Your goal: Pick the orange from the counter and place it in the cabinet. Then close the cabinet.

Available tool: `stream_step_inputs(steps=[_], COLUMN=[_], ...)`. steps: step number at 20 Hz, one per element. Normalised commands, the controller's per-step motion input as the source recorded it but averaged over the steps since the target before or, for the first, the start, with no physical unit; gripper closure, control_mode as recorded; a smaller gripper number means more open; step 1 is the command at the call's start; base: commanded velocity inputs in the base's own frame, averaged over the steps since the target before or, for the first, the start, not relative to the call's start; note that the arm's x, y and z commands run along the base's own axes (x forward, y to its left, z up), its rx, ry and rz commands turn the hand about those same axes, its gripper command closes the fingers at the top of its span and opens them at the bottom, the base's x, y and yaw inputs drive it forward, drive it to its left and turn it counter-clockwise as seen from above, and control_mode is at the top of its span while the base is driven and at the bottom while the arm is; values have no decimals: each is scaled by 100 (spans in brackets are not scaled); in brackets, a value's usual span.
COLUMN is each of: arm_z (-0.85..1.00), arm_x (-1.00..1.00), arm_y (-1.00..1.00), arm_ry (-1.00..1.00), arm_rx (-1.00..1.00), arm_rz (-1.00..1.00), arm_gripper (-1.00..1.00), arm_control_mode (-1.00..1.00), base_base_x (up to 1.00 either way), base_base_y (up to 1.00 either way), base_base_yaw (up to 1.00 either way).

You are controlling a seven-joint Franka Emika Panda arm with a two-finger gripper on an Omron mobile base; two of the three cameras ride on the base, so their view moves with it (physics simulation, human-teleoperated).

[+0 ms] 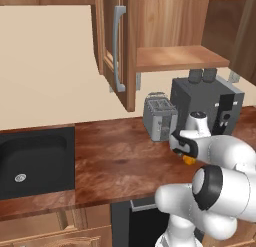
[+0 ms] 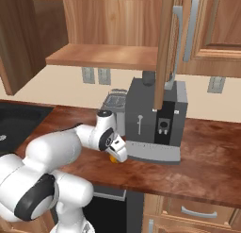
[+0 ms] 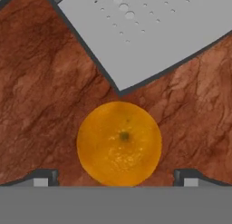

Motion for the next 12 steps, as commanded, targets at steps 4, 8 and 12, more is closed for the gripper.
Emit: stream_step_inputs(steps=[4,8,12], arm_z=[-20,-18,-25], arm_x=[18,13,6], arm_y=[-11,-10,0], arm_ry=[0,0,0], arm_rx=[0,0,-1], arm_rz=[0,0,0], arm_gripper=[-100,-100,-100], arm_control_mode=[-100,-100,-100], base_base_x=[0,0,0], base_base_y=[0,0,0], base_base_yaw=[0,0,0])
